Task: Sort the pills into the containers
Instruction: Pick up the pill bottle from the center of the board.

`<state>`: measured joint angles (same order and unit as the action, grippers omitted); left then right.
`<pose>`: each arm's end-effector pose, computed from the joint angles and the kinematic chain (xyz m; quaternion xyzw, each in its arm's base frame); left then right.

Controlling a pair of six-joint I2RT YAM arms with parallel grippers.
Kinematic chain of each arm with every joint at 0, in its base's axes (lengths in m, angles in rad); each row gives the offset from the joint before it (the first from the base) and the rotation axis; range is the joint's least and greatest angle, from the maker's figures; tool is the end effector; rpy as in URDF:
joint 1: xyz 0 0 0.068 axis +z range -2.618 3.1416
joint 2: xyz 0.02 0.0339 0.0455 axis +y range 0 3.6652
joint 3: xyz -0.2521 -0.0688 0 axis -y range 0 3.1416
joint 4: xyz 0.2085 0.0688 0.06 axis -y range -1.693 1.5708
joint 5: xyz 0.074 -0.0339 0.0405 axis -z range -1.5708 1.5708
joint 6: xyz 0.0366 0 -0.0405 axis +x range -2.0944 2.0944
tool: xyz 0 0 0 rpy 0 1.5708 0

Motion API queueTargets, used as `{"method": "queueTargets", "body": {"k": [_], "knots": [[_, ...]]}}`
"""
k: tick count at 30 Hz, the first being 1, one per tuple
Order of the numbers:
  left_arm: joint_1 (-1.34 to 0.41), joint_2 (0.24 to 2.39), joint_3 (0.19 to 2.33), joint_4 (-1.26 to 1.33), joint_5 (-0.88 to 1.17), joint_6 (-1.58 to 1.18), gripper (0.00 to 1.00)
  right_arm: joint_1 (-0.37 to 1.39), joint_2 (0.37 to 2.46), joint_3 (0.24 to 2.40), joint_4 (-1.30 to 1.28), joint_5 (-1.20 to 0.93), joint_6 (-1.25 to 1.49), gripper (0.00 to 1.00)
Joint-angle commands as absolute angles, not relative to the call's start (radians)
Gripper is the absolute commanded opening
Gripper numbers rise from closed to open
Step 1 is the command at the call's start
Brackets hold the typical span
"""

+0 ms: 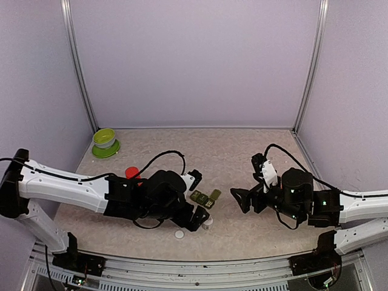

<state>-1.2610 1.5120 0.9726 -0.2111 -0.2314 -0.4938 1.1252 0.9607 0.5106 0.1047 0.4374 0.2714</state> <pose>0.0980 -0.2785 0.2348 0.2982 0.8620 -0.2370 0.3346 0.0960 0.1650 0.2472 -0.2171 0.7786 0.2250 0.5441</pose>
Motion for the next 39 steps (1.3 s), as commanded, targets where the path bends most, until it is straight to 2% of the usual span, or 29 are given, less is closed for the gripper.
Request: {"method": "queueTargets", "body": {"k": [1,3,12,19,21,28,39], "knots": [[-1.279,1.647,1.084,-0.271,-0.179,-0.418,0.97,1.115,0.919,0.47,0.041,0.531,0.356,1.0],[-1.282,1.701,1.134,-0.292,-0.187,-0.413,0.94,1.115,0.91,0.459,0.041,0.523,0.369,1.0],[-1.283,1.855,1.248,-0.359,-0.242,-0.394,0.67,1.115,0.908,0.44,0.058,0.499,0.383,1.0],[-1.27,1.904,1.265,-0.35,-0.248,-0.387,0.62,1.115,0.928,0.438,0.075,0.479,0.373,0.99],[-1.261,1.911,1.264,-0.342,-0.237,-0.386,0.55,1.115,0.932,0.438,0.08,0.473,0.37,0.99],[-1.243,1.93,1.269,-0.316,-0.207,-0.377,0.38,1.115,0.958,0.442,0.099,0.465,0.354,1.0],[-1.22,1.942,1.28,-0.294,-0.15,-0.373,0.35,1.115,0.989,0.454,0.109,0.466,0.337,0.99]]}}
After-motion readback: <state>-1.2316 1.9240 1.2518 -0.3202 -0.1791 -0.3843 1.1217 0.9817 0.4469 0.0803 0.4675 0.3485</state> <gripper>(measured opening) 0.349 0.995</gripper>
